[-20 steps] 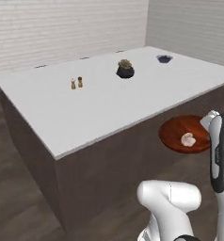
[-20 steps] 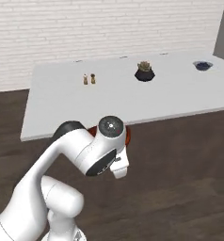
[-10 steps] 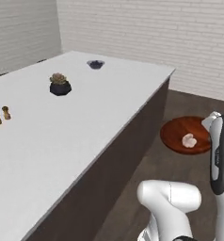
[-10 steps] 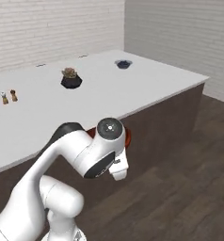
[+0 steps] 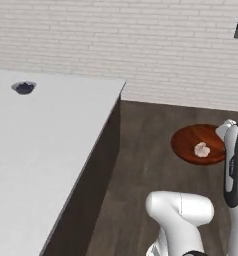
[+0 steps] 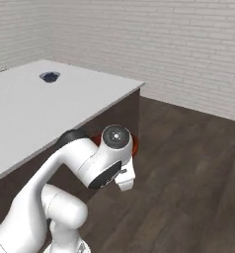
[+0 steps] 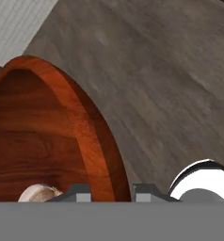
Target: Pick the garlic from the sink and place it in the bowl. Then pick the bowl and place it in the microwave. Then close the microwave door and press the start button.
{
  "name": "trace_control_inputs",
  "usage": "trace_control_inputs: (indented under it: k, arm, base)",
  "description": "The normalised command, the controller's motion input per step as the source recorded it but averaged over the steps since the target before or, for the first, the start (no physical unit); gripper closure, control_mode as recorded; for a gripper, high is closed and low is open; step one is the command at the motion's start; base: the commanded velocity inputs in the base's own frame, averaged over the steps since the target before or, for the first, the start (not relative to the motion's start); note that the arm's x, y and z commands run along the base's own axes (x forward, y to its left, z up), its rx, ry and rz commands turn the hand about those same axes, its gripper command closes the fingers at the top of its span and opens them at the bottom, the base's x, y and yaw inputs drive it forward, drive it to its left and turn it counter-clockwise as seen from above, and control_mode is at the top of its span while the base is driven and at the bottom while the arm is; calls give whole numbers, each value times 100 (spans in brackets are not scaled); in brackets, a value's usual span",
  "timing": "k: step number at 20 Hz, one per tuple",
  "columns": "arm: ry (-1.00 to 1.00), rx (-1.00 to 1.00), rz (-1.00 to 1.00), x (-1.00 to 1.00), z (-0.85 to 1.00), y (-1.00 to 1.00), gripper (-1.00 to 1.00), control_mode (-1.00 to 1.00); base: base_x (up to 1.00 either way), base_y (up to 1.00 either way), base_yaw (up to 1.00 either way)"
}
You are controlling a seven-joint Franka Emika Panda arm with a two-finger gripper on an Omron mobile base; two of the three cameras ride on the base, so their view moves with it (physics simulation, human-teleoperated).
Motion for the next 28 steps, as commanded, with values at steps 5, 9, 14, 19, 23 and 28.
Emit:
trace_control_inputs:
  k: [5, 9, 14, 19, 23, 28]
  arm:
    - [0, 0, 0, 0, 0, 0, 100, 100]
    - [0, 0, 0, 0, 0, 0, 100, 100]
    - [0, 0, 0, 0, 0, 0, 100, 100]
    - [0, 0, 0, 0, 0, 0, 100, 100]
    - [0, 0, 0, 0, 0, 0, 100, 100]
    - [0, 0, 0, 0, 0, 0, 100, 100]
  base:
    - [100, -25, -56]
    - [100, -3, -60]
    - [100, 0, -63]
    - [100, 14, -64]
    - [95, 63, -65]
    - [80, 50, -65]
